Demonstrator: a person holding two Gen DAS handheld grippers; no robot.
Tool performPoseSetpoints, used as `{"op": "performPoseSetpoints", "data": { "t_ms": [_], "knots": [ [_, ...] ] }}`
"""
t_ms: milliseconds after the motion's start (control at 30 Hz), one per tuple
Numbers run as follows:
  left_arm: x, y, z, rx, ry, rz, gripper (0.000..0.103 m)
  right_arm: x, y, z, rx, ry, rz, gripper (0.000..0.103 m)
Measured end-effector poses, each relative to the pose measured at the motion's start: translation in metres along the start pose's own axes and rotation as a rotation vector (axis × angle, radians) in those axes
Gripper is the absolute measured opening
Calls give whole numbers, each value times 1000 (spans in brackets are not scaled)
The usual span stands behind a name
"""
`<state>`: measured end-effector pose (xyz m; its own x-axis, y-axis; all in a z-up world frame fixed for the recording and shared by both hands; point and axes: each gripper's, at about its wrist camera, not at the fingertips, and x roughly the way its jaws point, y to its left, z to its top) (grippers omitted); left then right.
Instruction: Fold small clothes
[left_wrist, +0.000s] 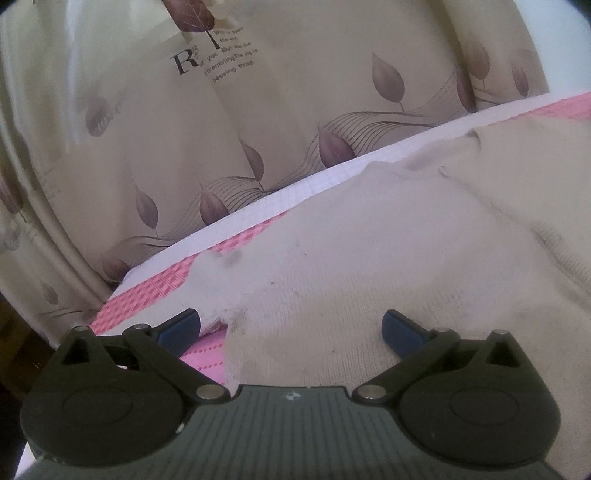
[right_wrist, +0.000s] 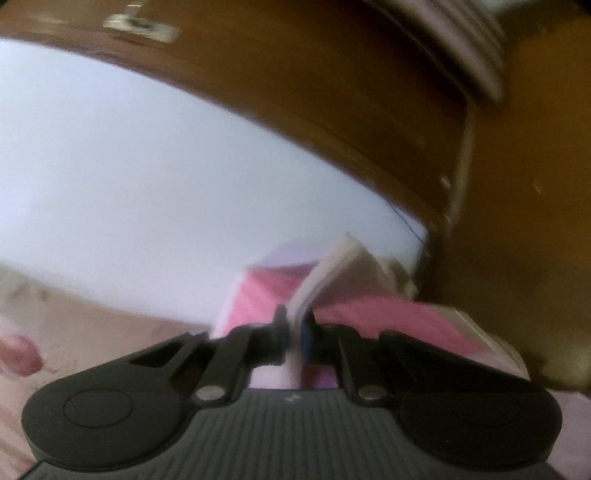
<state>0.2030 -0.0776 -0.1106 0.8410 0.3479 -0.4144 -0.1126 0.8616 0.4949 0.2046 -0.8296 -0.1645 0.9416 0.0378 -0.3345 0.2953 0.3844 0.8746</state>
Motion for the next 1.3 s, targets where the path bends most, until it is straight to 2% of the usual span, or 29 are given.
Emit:
{"op": "performPoseSetpoints", "data": {
  "t_ms": [167,300,500,667,833,933,1000,1067,1100,1167,1300],
  "knots": [
    [1,5,0,-37,11,-5,103,-22,48,-2,-51,-21,64,8],
    [0,12,0,-80,9,-4,103,-34,99,-16,-96,-13,127,8],
    [-5,39,-4,-239,-16,-24,103,-36,192,-80,-140,52,271,8],
    [-21,82,-10,-417,-73,-27,103,-20,258,-159,-109,165,397,8],
    [-20,123,-27,-495,-75,-14,103,4,317,-266,-87,312,498,8],
    [-19,139,-44,-514,-81,28,103,22,346,-341,-86,419,525,8],
    [-16,146,-55,-541,-70,33,103,38,356,-390,-91,486,518,8],
    [-13,156,-65,-635,-38,-10,103,47,361,-428,-126,536,498,8],
    [-15,162,-69,-681,-53,-34,103,53,362,-448,-146,559,481,8],
    [-14,170,-75,-732,-61,-36,103,61,360,-486,-211,599,436,8],
    [-6,177,-79,-791,-21,-81,103,72,355,-539,-346,637,358,8]
  ]
}}
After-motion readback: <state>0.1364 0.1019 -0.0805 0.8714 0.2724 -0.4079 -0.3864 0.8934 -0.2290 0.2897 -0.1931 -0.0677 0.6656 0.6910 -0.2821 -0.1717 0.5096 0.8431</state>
